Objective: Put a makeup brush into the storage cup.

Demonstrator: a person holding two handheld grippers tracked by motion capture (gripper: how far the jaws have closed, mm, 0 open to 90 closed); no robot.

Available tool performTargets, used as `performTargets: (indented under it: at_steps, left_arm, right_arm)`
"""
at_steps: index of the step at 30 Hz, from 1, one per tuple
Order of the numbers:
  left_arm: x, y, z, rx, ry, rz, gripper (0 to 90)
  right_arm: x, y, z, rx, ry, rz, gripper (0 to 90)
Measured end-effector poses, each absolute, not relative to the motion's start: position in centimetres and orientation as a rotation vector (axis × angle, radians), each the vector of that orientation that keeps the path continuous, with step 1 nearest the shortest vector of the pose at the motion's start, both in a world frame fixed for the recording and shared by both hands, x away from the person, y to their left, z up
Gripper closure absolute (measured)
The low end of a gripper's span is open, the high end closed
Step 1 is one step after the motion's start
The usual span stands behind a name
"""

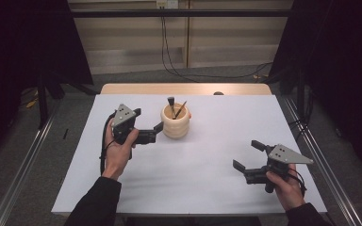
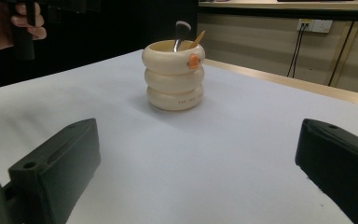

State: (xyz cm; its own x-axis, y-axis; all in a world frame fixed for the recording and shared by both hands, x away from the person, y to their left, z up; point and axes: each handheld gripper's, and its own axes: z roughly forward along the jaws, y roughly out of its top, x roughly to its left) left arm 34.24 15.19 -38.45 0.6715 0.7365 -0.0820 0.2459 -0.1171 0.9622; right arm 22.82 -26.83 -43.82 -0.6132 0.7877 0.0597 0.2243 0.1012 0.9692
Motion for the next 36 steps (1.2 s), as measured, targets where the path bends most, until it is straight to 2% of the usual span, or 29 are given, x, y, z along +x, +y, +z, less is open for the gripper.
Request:
performTargets:
  at_steps: [7, 17, 36]
  left_arm:
    - [32.3, 15.9, -38.5, 1.705, 0.765, 0.545, 0.9]
    - [29.7, 17.8, -39.1, 1.664, 0.847, 0.554, 0.4]
    - [25.0, 20.7, -40.8, 1.686, 0.881, 0.563, 1.7]
  right_arm:
    - [22.9, -27.0, -43.8, 0.981, 1.906, 1.532, 0.0]
    - [22.6, -27.6, -43.8, 1.0, 1.886, 1.529, 0.0]
    - [21.4, -29.3, -43.9, 1.014, 1.864, 1.488, 0.0]
